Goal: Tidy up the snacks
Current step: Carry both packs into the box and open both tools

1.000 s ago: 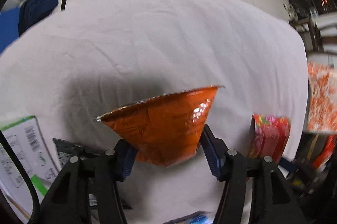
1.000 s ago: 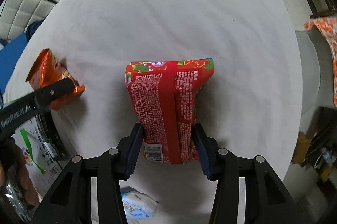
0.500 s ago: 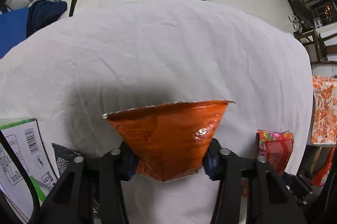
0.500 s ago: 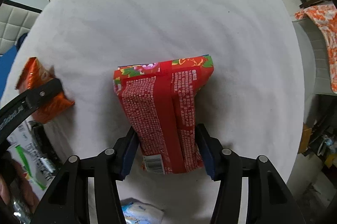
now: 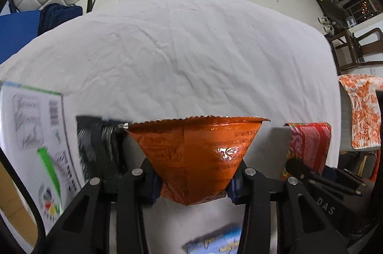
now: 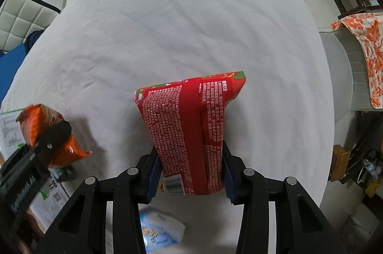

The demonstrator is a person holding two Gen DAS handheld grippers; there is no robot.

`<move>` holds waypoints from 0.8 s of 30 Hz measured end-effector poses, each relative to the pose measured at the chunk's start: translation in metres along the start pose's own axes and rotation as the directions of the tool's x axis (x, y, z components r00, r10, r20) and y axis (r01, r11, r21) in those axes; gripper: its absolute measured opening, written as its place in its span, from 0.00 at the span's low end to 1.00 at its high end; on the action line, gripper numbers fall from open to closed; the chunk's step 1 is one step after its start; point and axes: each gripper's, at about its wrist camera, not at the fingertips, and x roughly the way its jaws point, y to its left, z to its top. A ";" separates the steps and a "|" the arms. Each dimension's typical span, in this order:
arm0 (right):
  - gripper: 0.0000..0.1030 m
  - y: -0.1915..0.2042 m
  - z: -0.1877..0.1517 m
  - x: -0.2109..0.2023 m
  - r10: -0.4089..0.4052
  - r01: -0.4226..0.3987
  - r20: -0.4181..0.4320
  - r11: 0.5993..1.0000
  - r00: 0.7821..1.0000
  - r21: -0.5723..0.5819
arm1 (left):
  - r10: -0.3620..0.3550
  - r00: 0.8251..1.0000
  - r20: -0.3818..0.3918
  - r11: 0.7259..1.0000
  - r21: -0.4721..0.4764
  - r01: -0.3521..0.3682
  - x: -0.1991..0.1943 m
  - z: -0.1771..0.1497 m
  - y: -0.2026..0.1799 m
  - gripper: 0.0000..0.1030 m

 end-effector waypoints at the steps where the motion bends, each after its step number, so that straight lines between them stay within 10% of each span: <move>1: 0.44 0.002 -0.005 -0.004 0.008 -0.008 0.004 1.000 1.000 -0.005 | -0.001 1.000 0.009 1.000 0.002 0.000 -0.004 -0.005 0.000 0.37; 13: 0.44 0.052 -0.085 -0.086 0.097 -0.085 0.097 0.989 0.991 -0.125 | -0.042 0.990 0.133 0.999 -0.018 0.045 -0.084 -0.068 0.031 0.37; 24: 0.44 0.190 -0.167 -0.150 0.222 -0.176 0.147 0.945 0.964 -0.275 | -0.022 0.969 0.245 0.998 -0.047 0.035 -0.178 -0.126 0.132 0.37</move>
